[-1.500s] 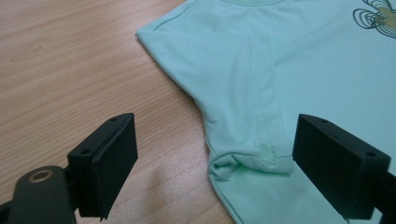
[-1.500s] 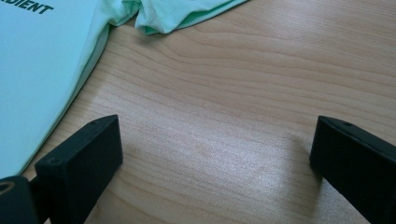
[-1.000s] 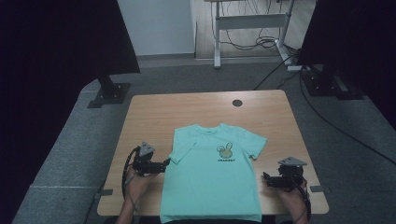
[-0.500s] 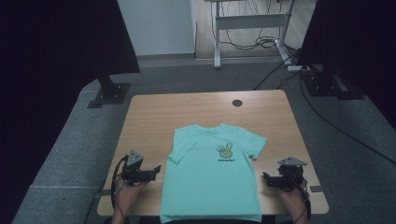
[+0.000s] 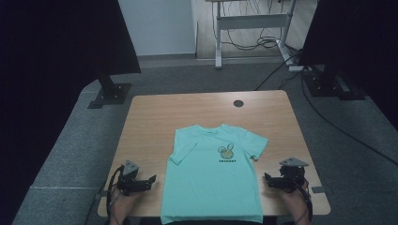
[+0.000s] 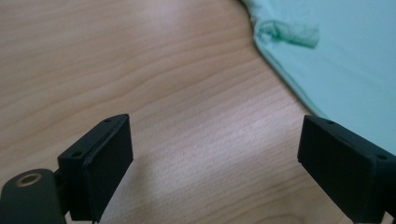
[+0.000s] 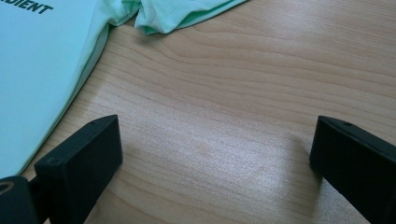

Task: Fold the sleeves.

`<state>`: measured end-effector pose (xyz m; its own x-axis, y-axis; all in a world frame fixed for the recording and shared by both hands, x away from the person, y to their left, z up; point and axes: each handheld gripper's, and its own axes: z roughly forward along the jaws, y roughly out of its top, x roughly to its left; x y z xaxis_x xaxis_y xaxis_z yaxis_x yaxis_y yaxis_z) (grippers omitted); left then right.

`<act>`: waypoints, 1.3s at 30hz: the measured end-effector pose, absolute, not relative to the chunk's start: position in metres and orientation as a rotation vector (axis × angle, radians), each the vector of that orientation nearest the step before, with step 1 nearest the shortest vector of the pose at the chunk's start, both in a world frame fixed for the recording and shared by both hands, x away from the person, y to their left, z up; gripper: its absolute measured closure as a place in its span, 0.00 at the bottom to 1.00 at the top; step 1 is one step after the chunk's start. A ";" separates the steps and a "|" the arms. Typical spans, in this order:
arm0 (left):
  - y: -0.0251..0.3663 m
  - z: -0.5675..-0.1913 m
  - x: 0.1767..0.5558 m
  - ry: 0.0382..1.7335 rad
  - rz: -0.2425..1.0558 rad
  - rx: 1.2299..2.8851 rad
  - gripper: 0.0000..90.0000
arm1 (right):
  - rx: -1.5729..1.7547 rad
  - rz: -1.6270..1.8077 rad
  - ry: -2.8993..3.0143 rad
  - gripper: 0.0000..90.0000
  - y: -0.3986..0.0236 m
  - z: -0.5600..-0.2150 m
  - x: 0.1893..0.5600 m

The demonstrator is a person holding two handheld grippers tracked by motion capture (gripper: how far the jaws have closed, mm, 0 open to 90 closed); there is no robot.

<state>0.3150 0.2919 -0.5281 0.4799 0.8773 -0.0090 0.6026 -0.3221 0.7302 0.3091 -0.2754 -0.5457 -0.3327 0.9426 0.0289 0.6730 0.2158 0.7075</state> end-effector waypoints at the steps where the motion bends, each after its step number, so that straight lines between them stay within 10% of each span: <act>1: 0.292 -0.531 0.315 1.226 0.521 2.056 0.12 | 1.496 0.891 2.087 0.02 -0.275 -0.546 0.309; 39: 0.292 -0.535 0.319 1.285 0.532 2.081 0.01 | 1.446 0.919 2.128 0.07 -0.268 -0.534 0.319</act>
<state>0.3186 0.2916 -0.5353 0.4433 0.8963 0.0124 0.6427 -0.3275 0.6926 0.3192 -0.2683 -0.5339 -0.3802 0.9244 0.0313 0.6563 0.2457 0.7134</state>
